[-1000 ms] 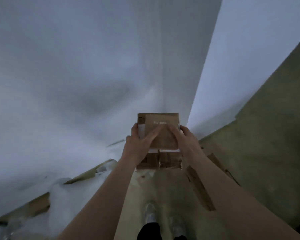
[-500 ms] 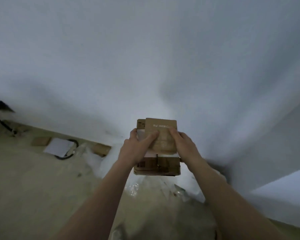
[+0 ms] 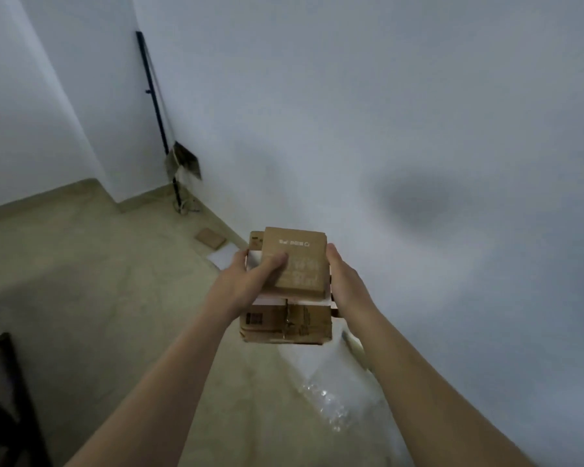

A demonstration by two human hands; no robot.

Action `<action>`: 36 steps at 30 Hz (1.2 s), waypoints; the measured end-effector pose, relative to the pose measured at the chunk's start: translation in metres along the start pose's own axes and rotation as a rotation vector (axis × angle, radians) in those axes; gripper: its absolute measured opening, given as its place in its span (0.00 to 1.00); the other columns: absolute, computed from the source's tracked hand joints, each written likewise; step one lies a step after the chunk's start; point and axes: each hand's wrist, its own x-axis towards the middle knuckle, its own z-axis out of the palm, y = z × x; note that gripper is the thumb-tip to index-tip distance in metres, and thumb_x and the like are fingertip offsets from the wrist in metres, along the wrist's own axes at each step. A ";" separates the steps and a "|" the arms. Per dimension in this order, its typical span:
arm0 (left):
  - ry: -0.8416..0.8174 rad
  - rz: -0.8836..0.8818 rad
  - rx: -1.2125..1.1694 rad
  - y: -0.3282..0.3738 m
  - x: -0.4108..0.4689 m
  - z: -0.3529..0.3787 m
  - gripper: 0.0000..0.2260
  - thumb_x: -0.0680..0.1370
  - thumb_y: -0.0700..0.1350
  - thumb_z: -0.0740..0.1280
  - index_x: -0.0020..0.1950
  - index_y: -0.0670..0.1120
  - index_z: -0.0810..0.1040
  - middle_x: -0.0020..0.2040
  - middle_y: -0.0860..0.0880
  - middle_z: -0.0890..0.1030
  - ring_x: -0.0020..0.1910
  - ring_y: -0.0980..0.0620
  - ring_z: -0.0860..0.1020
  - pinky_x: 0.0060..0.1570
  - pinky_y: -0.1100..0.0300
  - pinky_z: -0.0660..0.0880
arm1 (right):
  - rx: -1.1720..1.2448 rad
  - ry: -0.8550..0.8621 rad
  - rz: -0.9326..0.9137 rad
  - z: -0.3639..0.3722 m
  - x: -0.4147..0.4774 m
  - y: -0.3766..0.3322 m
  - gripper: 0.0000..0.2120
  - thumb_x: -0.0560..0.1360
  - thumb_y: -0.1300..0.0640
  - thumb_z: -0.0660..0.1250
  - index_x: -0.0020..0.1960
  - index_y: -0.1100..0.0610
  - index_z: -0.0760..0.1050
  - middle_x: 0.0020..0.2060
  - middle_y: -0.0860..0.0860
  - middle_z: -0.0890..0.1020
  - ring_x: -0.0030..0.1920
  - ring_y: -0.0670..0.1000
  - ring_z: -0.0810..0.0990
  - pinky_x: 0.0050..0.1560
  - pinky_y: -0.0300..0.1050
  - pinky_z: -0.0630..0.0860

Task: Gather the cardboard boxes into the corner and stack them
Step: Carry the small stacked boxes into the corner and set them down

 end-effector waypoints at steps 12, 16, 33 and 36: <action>0.288 -0.191 -0.252 -0.048 0.097 -0.184 0.49 0.66 0.79 0.62 0.82 0.55 0.63 0.74 0.42 0.73 0.67 0.38 0.75 0.63 0.40 0.77 | -0.076 -0.297 -0.130 0.192 0.129 -0.130 0.40 0.74 0.22 0.50 0.72 0.47 0.78 0.64 0.51 0.84 0.60 0.54 0.84 0.59 0.54 0.83; 0.416 -0.220 -0.309 -0.054 0.156 -0.230 0.41 0.75 0.77 0.57 0.81 0.55 0.64 0.75 0.41 0.72 0.69 0.37 0.73 0.55 0.45 0.78 | -0.131 -0.367 -0.203 0.245 0.192 -0.175 0.48 0.66 0.17 0.47 0.71 0.44 0.79 0.69 0.50 0.82 0.70 0.57 0.79 0.72 0.64 0.72; 0.617 -0.390 -0.314 -0.075 0.350 -0.413 0.51 0.64 0.83 0.52 0.79 0.54 0.67 0.71 0.42 0.75 0.66 0.37 0.76 0.67 0.38 0.73 | -0.217 -0.660 -0.206 0.451 0.377 -0.319 0.53 0.58 0.09 0.54 0.71 0.40 0.77 0.67 0.46 0.83 0.67 0.56 0.81 0.69 0.65 0.75; 0.625 -0.438 -0.342 -0.094 0.379 -0.451 0.48 0.66 0.83 0.48 0.77 0.56 0.68 0.71 0.42 0.75 0.67 0.36 0.75 0.68 0.36 0.71 | -0.227 -0.677 -0.236 0.485 0.387 -0.347 0.52 0.61 0.11 0.55 0.72 0.43 0.78 0.66 0.45 0.83 0.66 0.53 0.81 0.70 0.62 0.74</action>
